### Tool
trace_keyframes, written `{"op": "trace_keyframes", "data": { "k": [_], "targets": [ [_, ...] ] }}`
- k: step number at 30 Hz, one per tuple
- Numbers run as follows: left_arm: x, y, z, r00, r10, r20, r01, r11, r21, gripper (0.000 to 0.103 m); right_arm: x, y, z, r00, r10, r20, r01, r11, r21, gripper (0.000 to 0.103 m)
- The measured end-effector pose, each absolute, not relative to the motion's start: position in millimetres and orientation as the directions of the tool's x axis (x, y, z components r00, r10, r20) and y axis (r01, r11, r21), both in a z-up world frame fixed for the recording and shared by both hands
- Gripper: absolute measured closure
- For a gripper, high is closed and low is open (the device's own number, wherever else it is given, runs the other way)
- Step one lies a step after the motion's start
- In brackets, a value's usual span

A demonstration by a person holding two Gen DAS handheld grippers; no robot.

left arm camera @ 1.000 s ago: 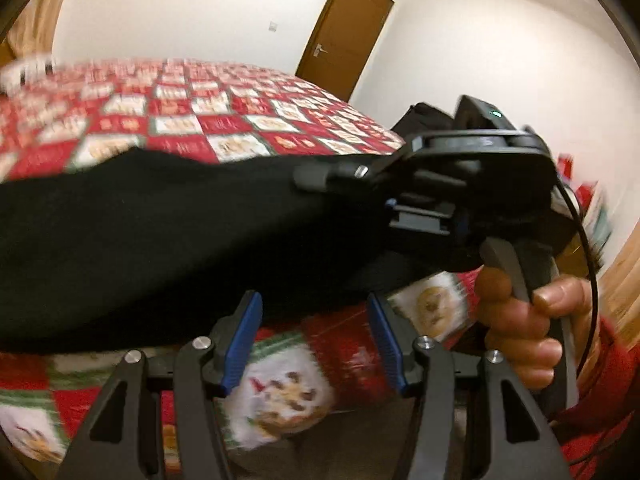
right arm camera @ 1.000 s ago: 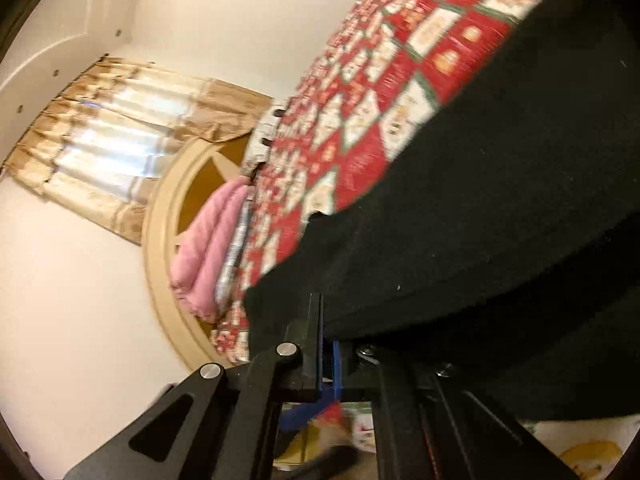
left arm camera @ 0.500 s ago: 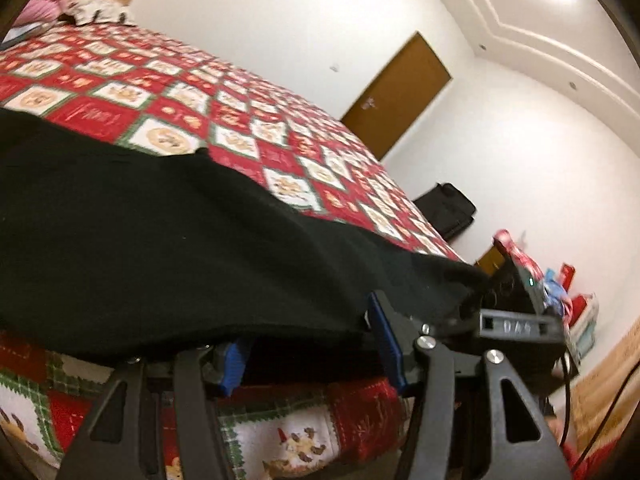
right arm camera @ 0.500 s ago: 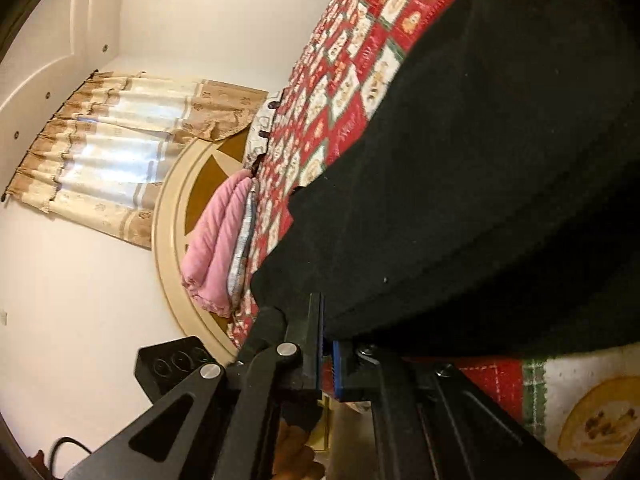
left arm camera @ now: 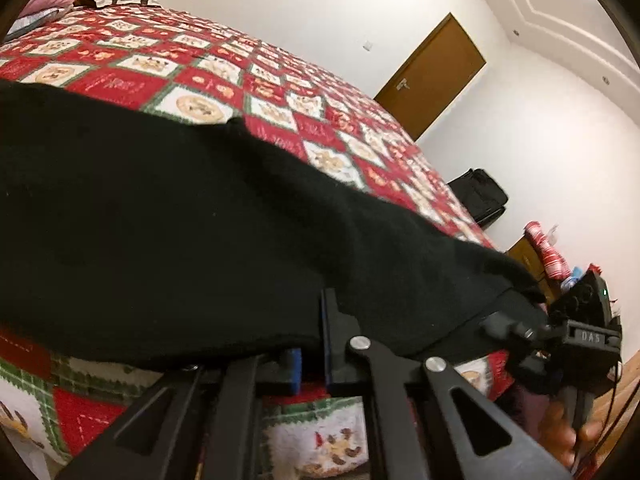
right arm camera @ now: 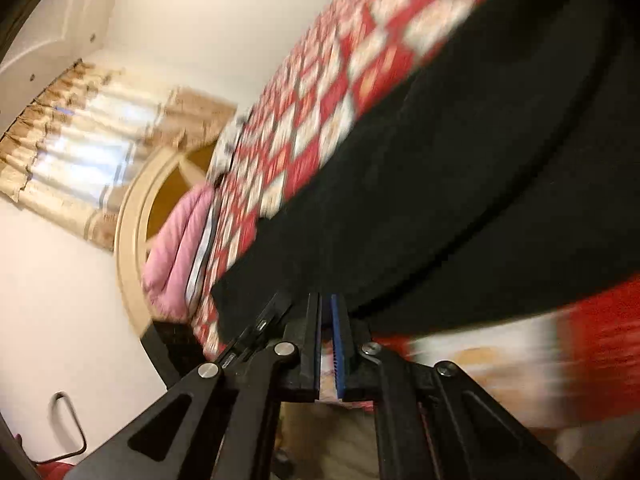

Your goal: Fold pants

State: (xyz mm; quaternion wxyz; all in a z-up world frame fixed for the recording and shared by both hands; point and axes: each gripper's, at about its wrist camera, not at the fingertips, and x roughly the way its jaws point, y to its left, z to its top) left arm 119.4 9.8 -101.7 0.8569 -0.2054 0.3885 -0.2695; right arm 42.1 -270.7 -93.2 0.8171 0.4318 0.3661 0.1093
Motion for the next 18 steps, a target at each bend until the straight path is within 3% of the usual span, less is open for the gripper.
{"op": "trace_keyframes", "data": {
  "k": [3, 4, 5, 7, 9, 12, 14, 16, 18],
  "targets": [
    [115.9, 14.2, -93.6, 0.565, -0.622, -0.542, 0.313, 0.770, -0.557, 0.095, 4.0, -338.4, -63.4, 0.832, 0.325, -0.450, 0.192, 0.593, 0.782, 0.097],
    [117.5, 15.1, -93.2, 0.563, -0.628, -0.537, 0.308, 0.763, -0.569, 0.095, -7.7, -359.7, -57.6, 0.861, 0.260, -0.436, 0.224, 0.576, 0.786, 0.089],
    [118.1, 16.2, -93.3, 0.560, -0.632, -0.536, 0.305, 0.758, -0.577, 0.095, -27.1, -392.2, -53.0, 0.897, 0.160, -0.413, 0.275, 0.530, 0.802, 0.057],
    [118.6, 15.8, -95.1, 0.556, -0.626, -0.546, 0.302, 0.765, -0.569, 0.095, -55.7, -428.5, -50.4, 0.925, 0.002, -0.379, 0.335, 0.461, 0.821, 0.015],
    [118.9, 12.5, -98.4, 0.549, -0.621, -0.559, 0.301, 0.771, -0.561, 0.095, -84.1, -458.7, -44.2, 0.919, -0.167, -0.358, 0.394, 0.456, 0.798, 0.014],
    [119.8, 10.8, -101.4, 0.540, -0.617, -0.573, 0.293, 0.776, -0.559, 0.095, -83.5, -479.9, -37.6, 0.886, -0.230, -0.402, 0.461, 0.514, 0.724, 0.020],
    [120.7, 11.5, -101.0, 0.545, -0.609, -0.576, 0.288, 0.782, -0.553, 0.095, -72.3, -490.5, -39.9, 0.852, -0.238, -0.465, 0.515, 0.531, 0.672, 0.042],
    [120.5, 11.4, -99.3, 0.550, -0.604, -0.576, 0.290, 0.786, -0.546, 0.095, -61.5, -499.7, -44.4, 0.831, -0.240, -0.502, 0.544, 0.543, 0.640, 0.051],
    [120.9, 9.7, -98.8, 0.551, -0.598, -0.582, 0.294, 0.792, -0.535, 0.095, -53.3, -504.6, -43.6, 0.823, -0.260, -0.506, 0.555, 0.562, 0.613, 0.052]
  ]
}}
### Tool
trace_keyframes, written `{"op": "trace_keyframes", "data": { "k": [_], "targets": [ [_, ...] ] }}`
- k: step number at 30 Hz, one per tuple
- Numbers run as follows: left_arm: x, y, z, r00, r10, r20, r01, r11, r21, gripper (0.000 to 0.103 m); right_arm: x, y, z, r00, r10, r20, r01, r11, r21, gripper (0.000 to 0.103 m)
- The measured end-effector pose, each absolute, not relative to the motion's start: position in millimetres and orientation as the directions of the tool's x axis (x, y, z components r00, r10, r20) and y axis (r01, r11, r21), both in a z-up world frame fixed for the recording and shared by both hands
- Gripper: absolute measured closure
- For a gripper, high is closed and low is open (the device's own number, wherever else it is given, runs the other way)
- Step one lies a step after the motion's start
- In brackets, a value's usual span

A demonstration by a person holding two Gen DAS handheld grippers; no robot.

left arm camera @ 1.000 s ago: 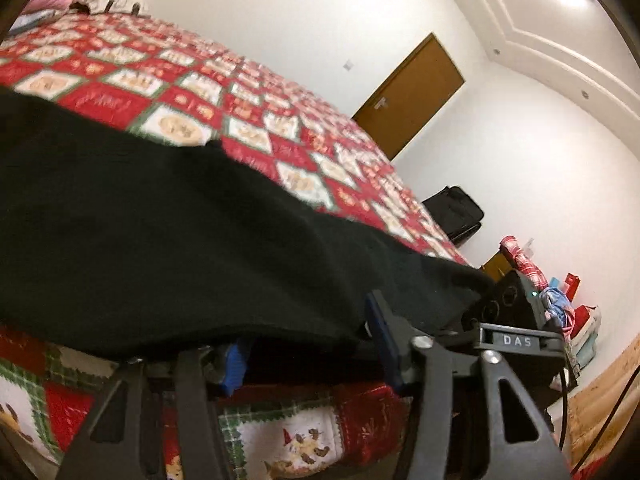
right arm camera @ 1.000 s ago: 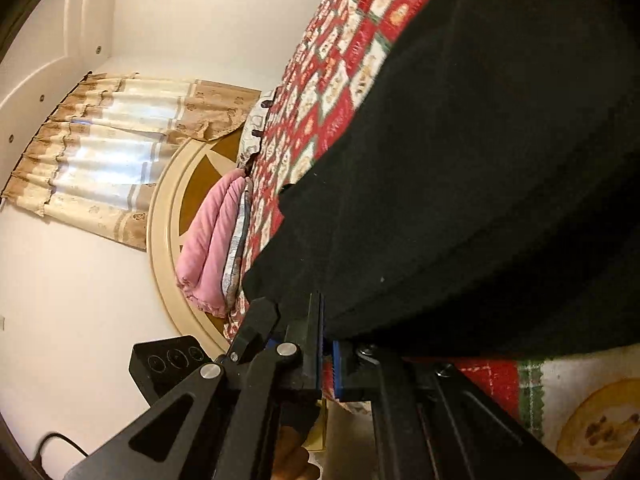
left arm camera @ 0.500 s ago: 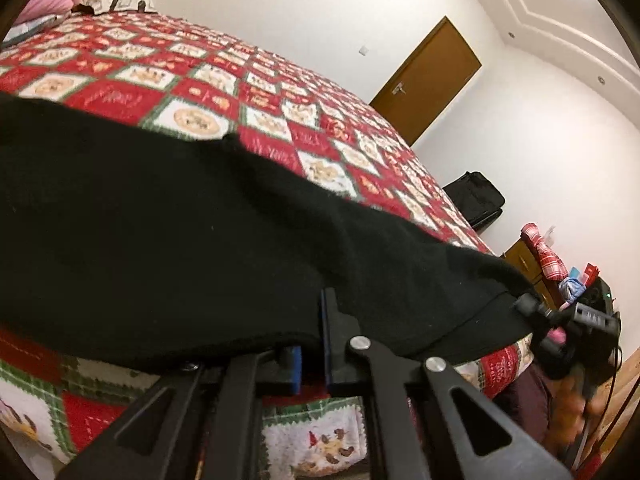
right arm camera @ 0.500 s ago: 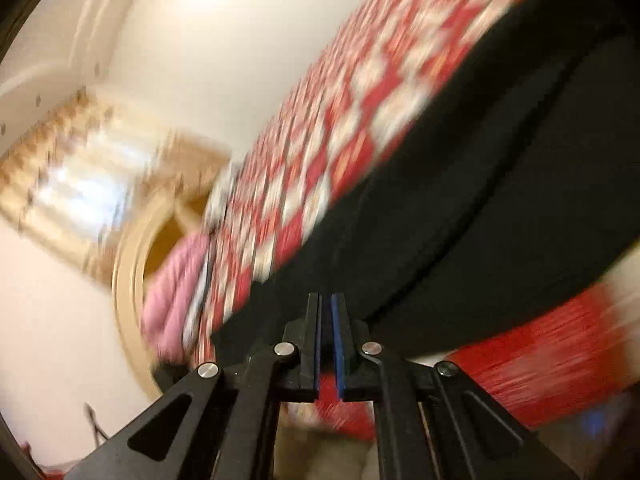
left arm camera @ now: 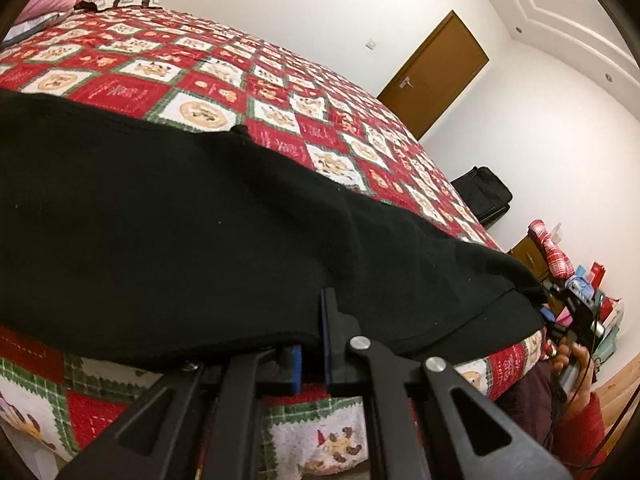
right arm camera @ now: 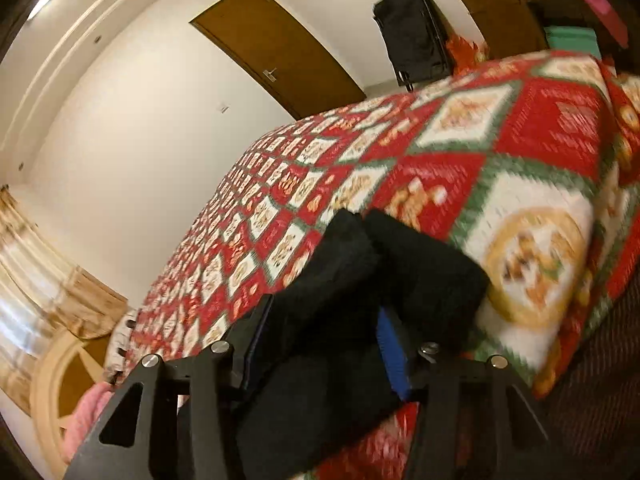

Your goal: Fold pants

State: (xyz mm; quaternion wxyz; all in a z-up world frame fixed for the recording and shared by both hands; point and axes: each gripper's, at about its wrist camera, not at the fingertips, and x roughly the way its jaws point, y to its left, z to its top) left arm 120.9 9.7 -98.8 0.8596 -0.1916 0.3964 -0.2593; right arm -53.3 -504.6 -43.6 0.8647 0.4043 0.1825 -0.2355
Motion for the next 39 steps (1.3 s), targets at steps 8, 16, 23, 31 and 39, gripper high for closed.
{"op": "trace_keyframes", "data": {
  "k": [8, 16, 23, 31, 39],
  "targets": [
    [121.8, 8.7, -102.5, 0.531, -0.596, -0.602, 0.288, 0.796, -0.533, 0.095, -28.2, -511.5, -43.2, 0.757, -0.251, -0.603, 0.618, 0.574, 0.537, 0.095],
    [123.4, 12.5, -94.0, 0.543, -0.598, -0.589, 0.304, 0.794, -0.527, 0.095, -31.8, -500.6, -15.3, 0.764, -0.282, -0.581, 0.601, 0.638, 0.481, 0.097],
    [123.2, 27.6, -79.8, 0.587, -0.573, -0.572, 0.286, 0.808, -0.515, 0.095, -43.3, -503.7, 33.8, 0.836, -0.262, -0.481, 0.514, 0.680, 0.523, 0.097],
    [117.9, 30.8, -100.4, 0.531, -0.554, -0.641, 0.269, 0.828, -0.493, 0.095, -91.0, -526.4, -36.7, 0.789, -0.213, -0.576, 0.578, 0.577, 0.577, 0.097],
    [116.0, 24.9, -102.8, 0.538, -0.460, -0.707, 0.292, 0.888, -0.355, 0.089, -111.8, -536.5, -44.3, 0.809, -0.198, -0.553, 0.576, 0.451, 0.681, 0.094]
  ]
}}
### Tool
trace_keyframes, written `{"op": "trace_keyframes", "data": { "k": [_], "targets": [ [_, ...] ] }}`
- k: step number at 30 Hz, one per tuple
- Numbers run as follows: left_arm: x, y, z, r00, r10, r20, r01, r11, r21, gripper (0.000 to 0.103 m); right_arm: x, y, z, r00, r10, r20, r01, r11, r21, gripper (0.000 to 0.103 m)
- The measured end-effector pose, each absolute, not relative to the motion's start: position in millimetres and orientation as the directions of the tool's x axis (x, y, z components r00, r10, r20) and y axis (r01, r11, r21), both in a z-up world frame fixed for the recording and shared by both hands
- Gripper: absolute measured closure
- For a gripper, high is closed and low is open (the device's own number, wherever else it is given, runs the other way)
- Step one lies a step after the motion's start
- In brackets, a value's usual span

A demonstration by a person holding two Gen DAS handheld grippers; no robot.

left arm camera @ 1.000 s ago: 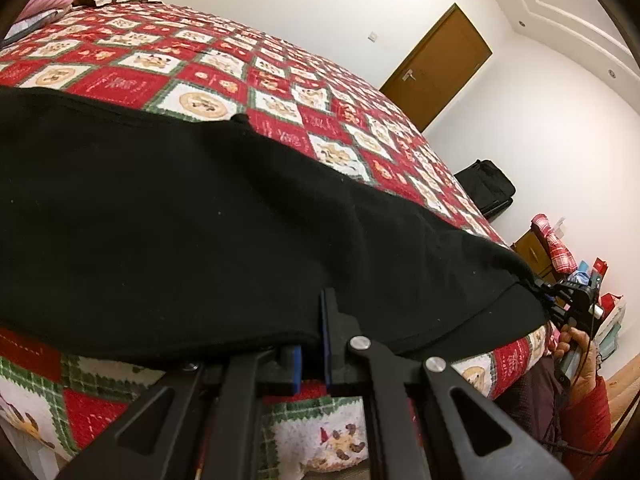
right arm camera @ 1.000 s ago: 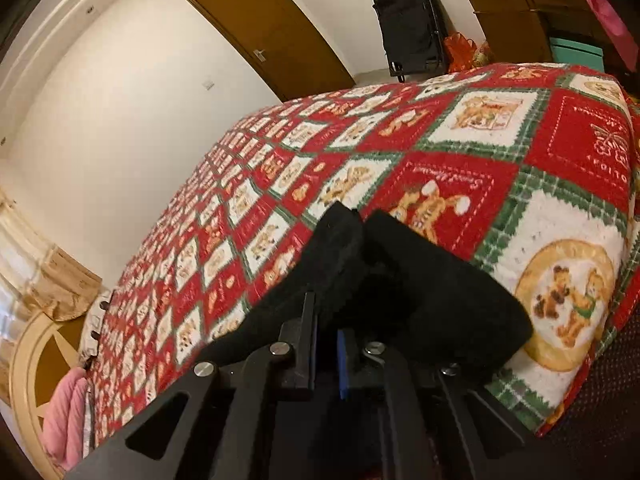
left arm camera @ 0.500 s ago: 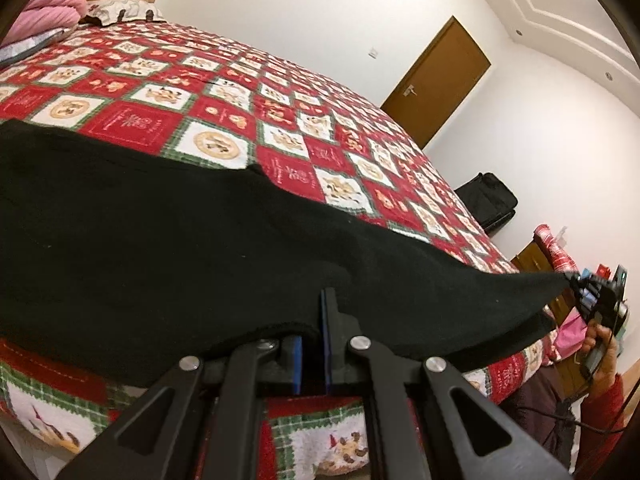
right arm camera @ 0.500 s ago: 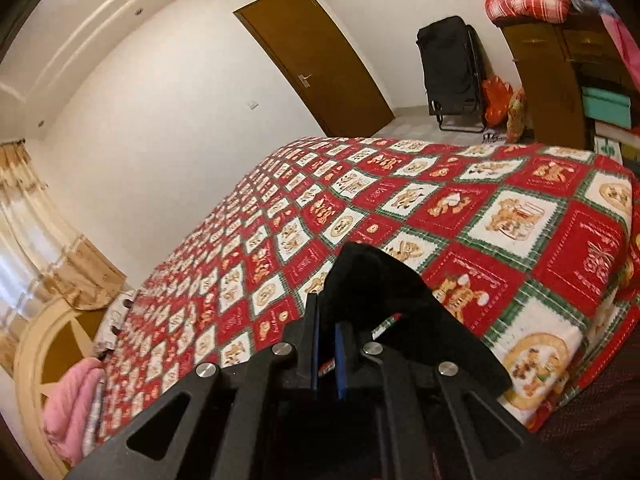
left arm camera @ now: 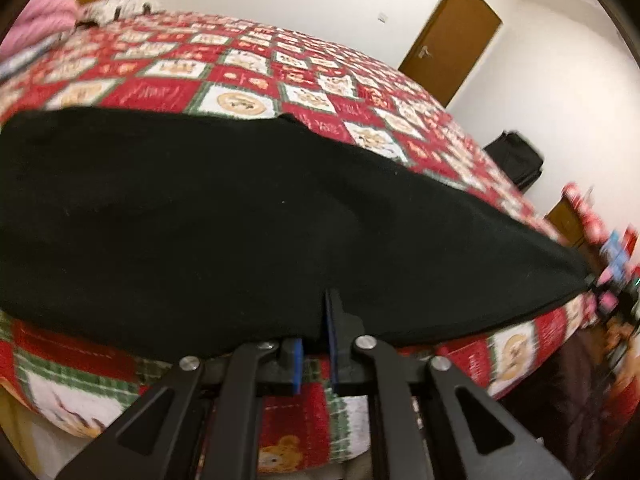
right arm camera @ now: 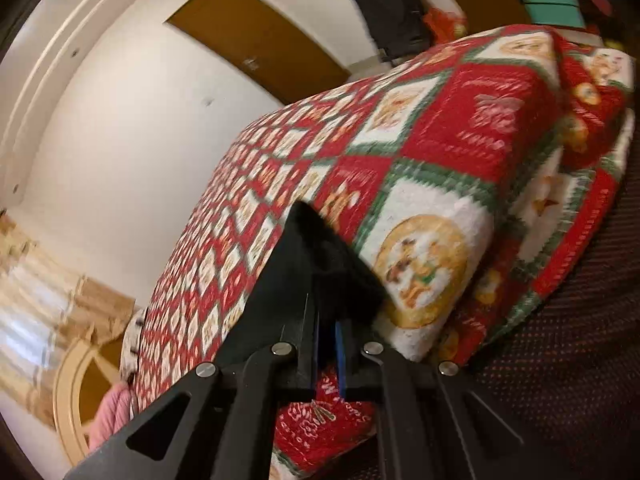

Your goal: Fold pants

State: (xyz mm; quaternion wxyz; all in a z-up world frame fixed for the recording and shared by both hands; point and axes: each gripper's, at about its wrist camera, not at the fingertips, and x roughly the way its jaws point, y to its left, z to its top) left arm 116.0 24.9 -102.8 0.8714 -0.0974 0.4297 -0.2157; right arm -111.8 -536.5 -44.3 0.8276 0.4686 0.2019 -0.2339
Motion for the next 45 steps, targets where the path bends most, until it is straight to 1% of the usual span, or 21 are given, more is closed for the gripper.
{"op": "trace_keyframes", "data": {
  "k": [1, 3, 4, 5, 10, 12, 13, 15, 17, 22, 24, 26, 28, 30, 31, 34, 36, 39, 41, 43, 45],
  "targets": [
    [115.1, 25.5, -101.9, 0.542, -0.453, -0.708, 0.298, 0.891, -0.342, 0.089, -116.1, -537.3, -41.0, 0.806, -0.226, -0.547, 0.587, 0.428, 0.688, 0.090],
    [115.6, 31.7, -101.2, 0.544, -0.458, -0.703, 0.291, 0.889, -0.354, 0.089, -128.9, -535.4, -29.3, 0.769, -0.340, -0.541, 0.639, 0.385, 0.666, 0.075],
    [116.0, 35.6, -100.0, 0.546, -0.462, -0.699, 0.289, 0.887, -0.361, 0.089, -132.2, -533.4, -23.7, 0.750, -0.385, -0.539, 0.661, 0.383, 0.645, 0.060],
    [116.0, 36.8, -98.7, 0.551, -0.459, -0.697, 0.289, 0.888, -0.357, 0.089, -133.9, -530.6, -16.4, 0.729, -0.433, -0.530, 0.683, 0.398, 0.613, 0.054],
    [116.7, 38.2, -100.1, 0.552, -0.427, -0.716, 0.281, 0.904, -0.322, 0.088, -93.6, -514.5, 16.4, 0.745, -0.453, -0.490, 0.659, 0.617, 0.430, 0.054],
    [114.6, 36.6, -104.0, 0.544, -0.422, -0.725, 0.277, 0.906, -0.320, 0.088, -63.7, -510.4, 16.0, 0.721, -0.438, -0.537, 0.655, 0.682, 0.323, 0.064],
    [110.8, 35.9, -103.7, 0.545, -0.417, -0.727, 0.283, 0.908, -0.309, 0.088, -51.6, -509.9, 11.1, 0.718, -0.416, -0.558, 0.644, 0.700, 0.308, 0.076],
    [102.5, 36.9, -101.7, 0.549, -0.408, -0.730, 0.303, 0.910, -0.281, 0.088, -26.0, -513.0, -10.6, 0.701, -0.333, -0.630, 0.623, 0.717, 0.314, 0.077],
    [92.5, 42.7, -101.8, 0.552, -0.386, -0.739, 0.323, 0.916, -0.238, 0.088, -9.9, -519.2, -33.9, 0.632, -0.338, -0.697, 0.668, 0.693, 0.270, 0.082],
    [68.0, 82.4, -111.3, 0.548, -0.320, -0.773, 0.309, 0.936, -0.169, 0.087, -2.8, -515.6, -26.9, 0.625, -0.400, -0.670, 0.710, 0.648, 0.276, 0.079],
    [62.0, 104.5, -114.3, 0.559, -0.287, -0.778, 0.264, 0.951, -0.161, 0.087, -5.0, -489.6, -10.2, 0.644, -0.477, -0.598, 0.708, 0.667, 0.231, 0.079],
    [62.9, 132.1, -114.6, 0.586, -0.234, -0.776, 0.170, 0.972, -0.164, 0.087, 0.0, -456.7, -0.3, 0.704, -0.477, -0.526, 0.650, 0.731, 0.207, 0.079],
    [68.6, 153.5, -112.5, 0.614, -0.211, -0.761, 0.086, 0.976, -0.201, 0.087, 18.9, -411.6, -1.2, 0.795, -0.323, -0.513, 0.494, 0.836, 0.239, 0.079],
    [75.0, 164.5, -109.2, 0.638, -0.195, -0.745, 0.036, 0.974, -0.224, 0.087, 50.6, -356.6, -14.0, 0.830, -0.076, -0.552, 0.278, 0.915, 0.292, 0.079],
    [79.2, 167.2, -107.9, 0.649, -0.178, -0.740, 0.014, 0.975, -0.223, 0.087, 66.7, -323.8, -23.0, 0.821, 0.041, -0.569, 0.169, 0.935, 0.311, 0.079],
    [85.3, 171.9, -109.5, 0.666, -0.181, -0.724, -0.027, 0.964, -0.266, 0.087, 94.2, -239.1, -44.8, 0.748, 0.285, -0.600, -0.087, 0.937, 0.337, 0.079],
    [90.9, 178.5, -114.0, 0.670, -0.178, -0.721, -0.063, 0.954, -0.294, 0.087, 105.6, -181.4, -60.3, 0.675, 0.409, -0.615, -0.236, 0.908, 0.345, 0.079],
    [102.1, 194.7, -118.0, 0.681, -0.163, -0.714, -0.129, 0.933, -0.336, 0.087, 120.3, -111.2, -86.4, 0.574, 0.481, -0.663, -0.380, 0.873, 0.305, 0.079],
    [103.2, 203.9, -115.2, 0.701, -0.186, -0.688, -0.134, 0.914, -0.384, 0.087, 129.7, -82.7, -104.8, 0.517, 0.498, -0.696, -0.423, 0.856, 0.299, 0.079],
    [107.6, 209.5, -111.9, 0.717, -0.175, -0.675, -0.125, 0.920, -0.371, 0.087, 142.4, -65.4, -127.3, 0.447, 0.490, -0.748, -0.411, 0.856, 0.314, 0.079],
    [110.3, 212.0, -109.9, 0.727, -0.147, -0.671, -0.119, 0.935, -0.333, 0.087, 146.7, -66.1, -132.7, 0.482, 0.514, -0.710, -0.381, 0.852, 0.358, 0.079]
  ]
}}
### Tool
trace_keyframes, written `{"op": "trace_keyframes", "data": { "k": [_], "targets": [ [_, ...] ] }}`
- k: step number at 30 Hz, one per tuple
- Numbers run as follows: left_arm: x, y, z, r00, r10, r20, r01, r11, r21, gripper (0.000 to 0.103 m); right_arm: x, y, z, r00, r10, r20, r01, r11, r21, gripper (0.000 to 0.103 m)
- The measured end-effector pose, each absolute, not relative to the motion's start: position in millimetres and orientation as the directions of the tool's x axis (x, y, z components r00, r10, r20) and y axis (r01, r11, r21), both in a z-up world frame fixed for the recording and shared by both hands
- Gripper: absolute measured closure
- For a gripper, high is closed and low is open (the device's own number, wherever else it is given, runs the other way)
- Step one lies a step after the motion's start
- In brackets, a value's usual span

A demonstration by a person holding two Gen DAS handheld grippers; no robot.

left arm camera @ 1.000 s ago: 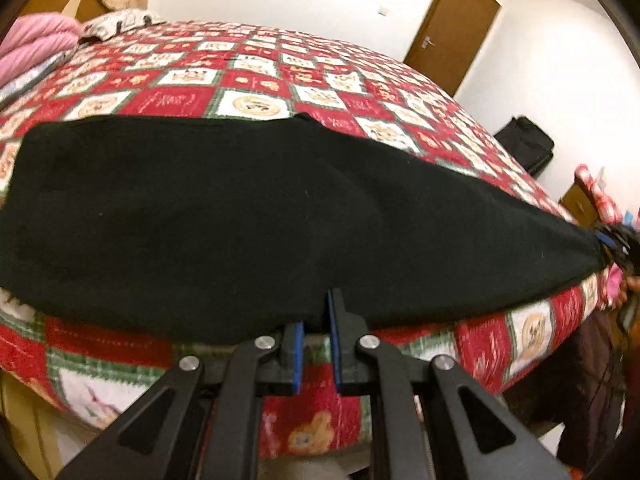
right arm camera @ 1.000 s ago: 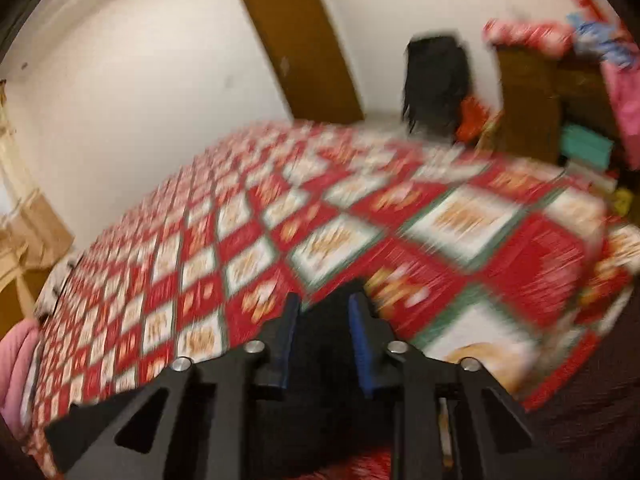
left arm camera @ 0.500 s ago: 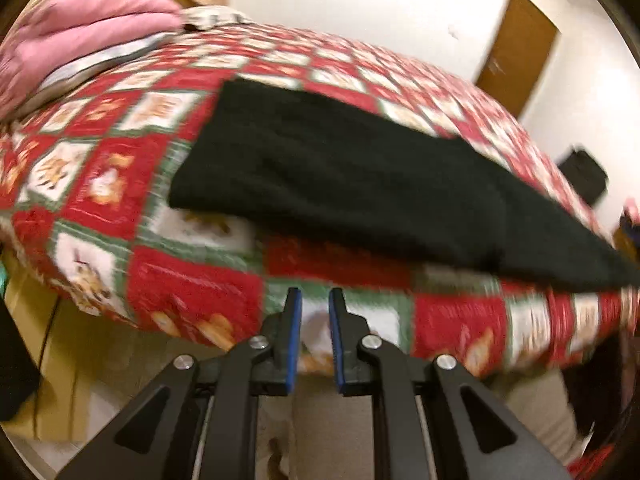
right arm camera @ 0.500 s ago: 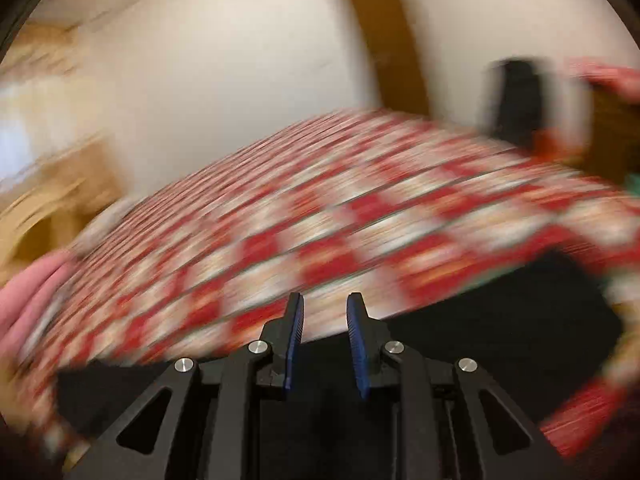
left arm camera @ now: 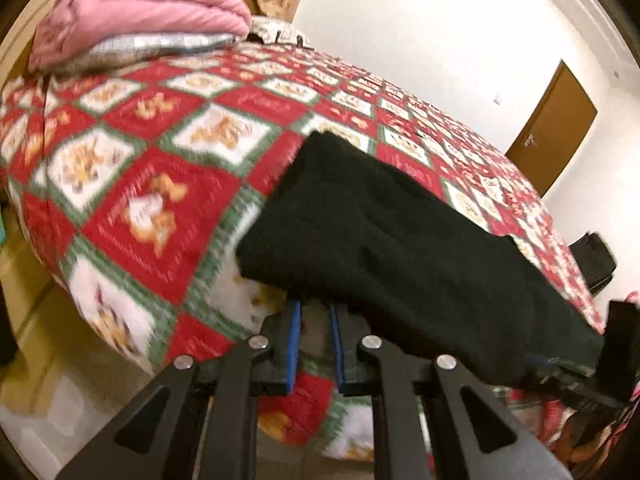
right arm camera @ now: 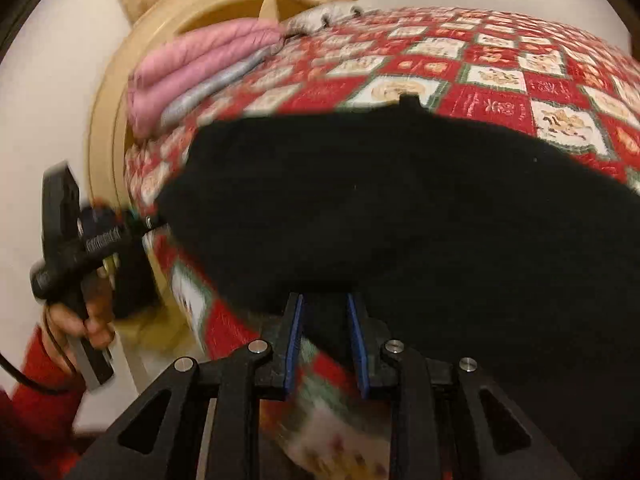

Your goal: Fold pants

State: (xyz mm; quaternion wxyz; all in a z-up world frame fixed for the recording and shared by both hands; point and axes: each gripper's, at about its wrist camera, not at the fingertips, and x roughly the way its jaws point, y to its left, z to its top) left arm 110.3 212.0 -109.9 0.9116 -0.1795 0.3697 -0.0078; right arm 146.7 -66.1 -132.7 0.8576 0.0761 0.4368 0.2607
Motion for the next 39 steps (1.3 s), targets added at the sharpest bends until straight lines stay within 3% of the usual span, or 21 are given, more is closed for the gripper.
{"op": "trace_keyframes", "data": {
  "k": [3, 5, 7, 13, 19, 24, 27, 30, 35, 39],
  "targets": [
    [118.8, 217.7, -105.3, 0.750, -0.117, -0.651, -0.113, 0.947, -0.300, 0.087, 156.2, -63.3, -128.8, 0.491, 0.530, -0.692, -0.373, 0.845, 0.382, 0.076],
    [126.3, 224.6, -101.4, 0.761, -0.104, -0.641, -0.123, 0.946, -0.300, 0.087, 159.4, -55.7, -126.0, 0.487, 0.536, -0.690, -0.375, 0.841, 0.389, 0.062],
    [131.8, 233.7, -99.0, 0.769, -0.094, -0.632, -0.141, 0.940, -0.311, 0.087, 156.9, -44.3, -120.6, 0.486, 0.527, -0.697, -0.389, 0.845, 0.367, 0.058],
    [134.5, 252.0, -105.5, 0.757, -0.095, -0.647, -0.161, 0.932, -0.325, 0.087, 142.0, -15.1, -66.5, 0.569, 0.580, -0.583, -0.521, 0.803, 0.291, 0.058],
    [119.3, 253.1, -109.2, 0.783, -0.171, -0.598, -0.119, 0.903, -0.414, 0.087, 208.0, 37.9, -67.9, 0.473, 0.607, -0.638, -0.583, 0.759, 0.290, 0.058],
    [135.3, 229.7, -105.3, 0.772, -0.067, -0.632, -0.080, 0.976, -0.201, 0.087, 248.2, 103.7, -82.9, 0.442, 0.534, -0.721, -0.659, 0.738, 0.143, 0.058],
    [147.1, 232.0, -99.8, 0.785, -0.099, -0.611, -0.046, 0.975, -0.217, 0.087, 259.2, 120.1, -98.1, 0.376, 0.526, -0.762, -0.662, 0.729, 0.176, 0.059],
    [161.0, 235.4, -98.9, 0.789, -0.117, -0.602, -0.028, 0.974, -0.227, 0.087, 265.4, 132.5, -104.7, 0.440, 0.453, -0.776, -0.624, 0.775, 0.098, 0.059],
    [158.8, 245.6, -102.8, 0.789, -0.047, -0.612, -0.080, 0.981, -0.179, 0.069, 295.1, 133.4, -107.1, 0.479, 0.426, -0.768, -0.470, 0.863, 0.186, 0.059],
    [136.8, 270.5, -116.5, 0.761, -0.009, -0.649, -0.160, 0.966, -0.201, 0.069, 295.9, 145.6, -110.8, 0.552, 0.392, -0.736, -0.484, 0.869, 0.100, 0.057]
  ]
}}
